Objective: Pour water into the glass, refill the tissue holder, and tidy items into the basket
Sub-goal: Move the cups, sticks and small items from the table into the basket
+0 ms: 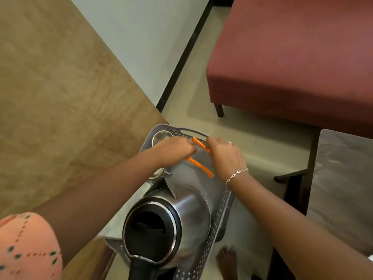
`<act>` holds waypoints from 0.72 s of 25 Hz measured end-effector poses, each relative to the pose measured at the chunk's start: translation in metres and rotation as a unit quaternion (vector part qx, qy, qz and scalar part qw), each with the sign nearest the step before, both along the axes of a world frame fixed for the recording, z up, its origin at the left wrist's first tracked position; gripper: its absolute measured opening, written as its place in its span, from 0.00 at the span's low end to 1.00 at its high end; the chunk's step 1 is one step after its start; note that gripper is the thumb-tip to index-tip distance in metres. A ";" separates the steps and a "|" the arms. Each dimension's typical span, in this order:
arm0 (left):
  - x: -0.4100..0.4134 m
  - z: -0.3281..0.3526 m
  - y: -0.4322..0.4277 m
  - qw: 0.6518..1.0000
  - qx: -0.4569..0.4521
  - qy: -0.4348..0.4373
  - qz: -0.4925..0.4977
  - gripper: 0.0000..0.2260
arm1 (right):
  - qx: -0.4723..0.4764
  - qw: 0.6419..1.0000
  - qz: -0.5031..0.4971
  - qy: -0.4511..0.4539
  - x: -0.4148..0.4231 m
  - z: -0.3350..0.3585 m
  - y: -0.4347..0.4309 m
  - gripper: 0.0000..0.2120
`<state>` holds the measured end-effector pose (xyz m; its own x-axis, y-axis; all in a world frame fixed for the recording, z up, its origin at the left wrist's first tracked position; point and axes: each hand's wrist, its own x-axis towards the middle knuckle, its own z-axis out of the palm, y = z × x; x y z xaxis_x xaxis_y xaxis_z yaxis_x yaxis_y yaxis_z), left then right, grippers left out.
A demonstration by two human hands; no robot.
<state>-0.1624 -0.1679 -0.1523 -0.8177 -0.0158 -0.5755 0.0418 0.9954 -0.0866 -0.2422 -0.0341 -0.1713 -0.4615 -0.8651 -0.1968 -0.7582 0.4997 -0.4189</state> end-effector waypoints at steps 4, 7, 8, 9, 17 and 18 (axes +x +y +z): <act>0.004 -0.025 -0.003 0.999 -0.017 -0.028 -0.008 0.10 | 0.051 0.993 0.106 0.002 0.007 0.001 -0.016 0.14; 0.011 -0.037 -0.003 0.999 -0.040 -0.009 -0.028 0.09 | 0.081 0.983 0.161 0.025 0.004 -0.003 -0.022 0.16; 0.012 -0.037 -0.003 0.998 -0.022 0.033 -0.049 0.07 | 0.080 0.981 0.173 0.035 0.002 -0.008 -0.024 0.16; 0.014 -0.038 -0.004 0.996 -0.016 0.050 -0.066 0.04 | 0.081 0.979 0.182 0.041 0.000 -0.014 -0.025 0.17; 0.018 -0.048 -0.007 0.985 -0.058 0.088 -0.139 0.14 | 0.101 0.973 0.200 0.055 0.006 -0.050 -0.022 0.16; 0.017 -0.047 -0.007 0.983 -0.054 0.090 -0.152 0.14 | 0.102 0.973 0.199 0.054 0.007 -0.051 -0.021 0.16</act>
